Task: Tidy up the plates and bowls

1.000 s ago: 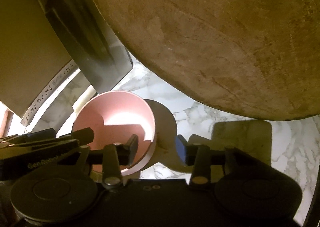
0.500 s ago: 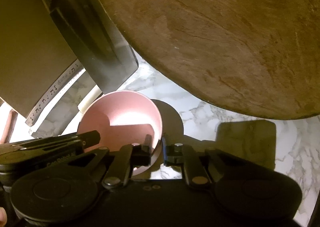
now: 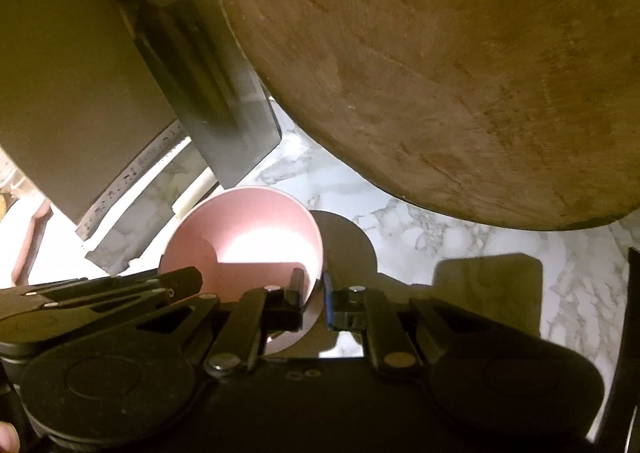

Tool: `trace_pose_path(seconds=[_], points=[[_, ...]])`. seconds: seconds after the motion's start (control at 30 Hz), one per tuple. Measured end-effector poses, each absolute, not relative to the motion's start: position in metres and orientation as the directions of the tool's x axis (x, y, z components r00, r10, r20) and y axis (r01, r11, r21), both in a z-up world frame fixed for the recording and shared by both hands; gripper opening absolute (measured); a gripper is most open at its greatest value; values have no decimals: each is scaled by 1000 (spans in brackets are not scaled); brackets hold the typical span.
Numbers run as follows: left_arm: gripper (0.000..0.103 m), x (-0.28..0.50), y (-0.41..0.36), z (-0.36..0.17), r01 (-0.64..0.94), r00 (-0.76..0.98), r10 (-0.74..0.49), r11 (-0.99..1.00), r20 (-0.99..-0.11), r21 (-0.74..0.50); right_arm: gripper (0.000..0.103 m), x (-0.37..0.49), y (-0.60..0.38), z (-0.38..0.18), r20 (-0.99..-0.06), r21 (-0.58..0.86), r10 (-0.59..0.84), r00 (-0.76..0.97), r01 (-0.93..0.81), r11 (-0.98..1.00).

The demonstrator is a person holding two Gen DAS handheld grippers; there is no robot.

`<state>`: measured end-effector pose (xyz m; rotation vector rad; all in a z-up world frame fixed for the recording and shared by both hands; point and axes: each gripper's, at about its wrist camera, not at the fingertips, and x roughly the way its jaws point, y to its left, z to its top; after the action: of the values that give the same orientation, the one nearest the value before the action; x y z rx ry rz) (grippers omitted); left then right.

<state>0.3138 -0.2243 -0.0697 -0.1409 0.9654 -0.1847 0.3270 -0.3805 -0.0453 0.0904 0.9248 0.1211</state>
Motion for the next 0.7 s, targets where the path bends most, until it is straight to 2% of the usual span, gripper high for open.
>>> trace_pose_path(seconds=[0.7], points=[[16,220,-227,-16,231,551,-297,952,-780,-200,9,213,-388,-1,-757,129,99,646,0,992]])
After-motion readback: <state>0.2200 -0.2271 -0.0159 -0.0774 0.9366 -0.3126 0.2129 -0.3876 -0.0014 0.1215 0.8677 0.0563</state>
